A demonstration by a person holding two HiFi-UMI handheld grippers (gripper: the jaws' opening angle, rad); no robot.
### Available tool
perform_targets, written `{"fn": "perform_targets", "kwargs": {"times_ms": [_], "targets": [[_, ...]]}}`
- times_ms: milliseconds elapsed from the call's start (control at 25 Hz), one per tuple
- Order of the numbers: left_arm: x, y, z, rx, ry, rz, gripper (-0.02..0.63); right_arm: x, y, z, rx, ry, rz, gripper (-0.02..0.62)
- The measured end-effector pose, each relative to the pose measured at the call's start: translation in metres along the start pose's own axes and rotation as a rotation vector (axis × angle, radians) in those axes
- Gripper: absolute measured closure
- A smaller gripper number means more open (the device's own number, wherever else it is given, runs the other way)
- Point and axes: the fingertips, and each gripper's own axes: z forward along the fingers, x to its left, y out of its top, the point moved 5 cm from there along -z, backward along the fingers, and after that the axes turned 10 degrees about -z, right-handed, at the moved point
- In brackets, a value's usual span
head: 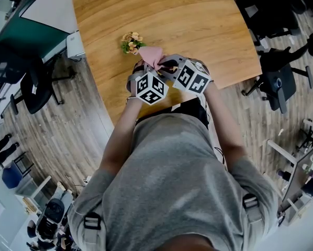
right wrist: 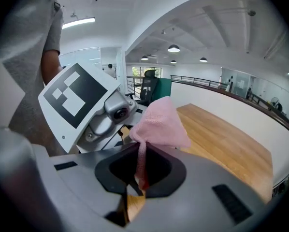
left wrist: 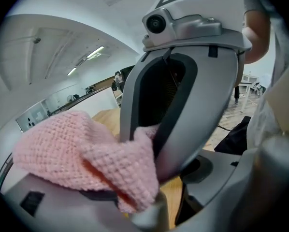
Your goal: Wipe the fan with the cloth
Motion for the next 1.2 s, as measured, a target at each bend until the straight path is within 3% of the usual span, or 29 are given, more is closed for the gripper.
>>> {"fn": "perform_targets", "kwargs": {"times_ms": [280, 840, 1200], "targets": [[-0.001, 0.0, 0.002, 0.005, 0.001, 0.023, 0.235, 0.005, -0.002, 0.001, 0.02, 0.06, 0.013, 0.567], [-0.001, 0.0, -0.003, -0.004, 0.006, 0.022, 0.235, -0.003, -0.009, -0.018, 0.007, -0.036, 0.007, 0.566], [-0.007, 0.001, -0.003, -0.012, -0.022, 0.012, 0.235, -0.001, 0.003, -0.009, 0.016, -0.041, -0.016, 0.566]]}}
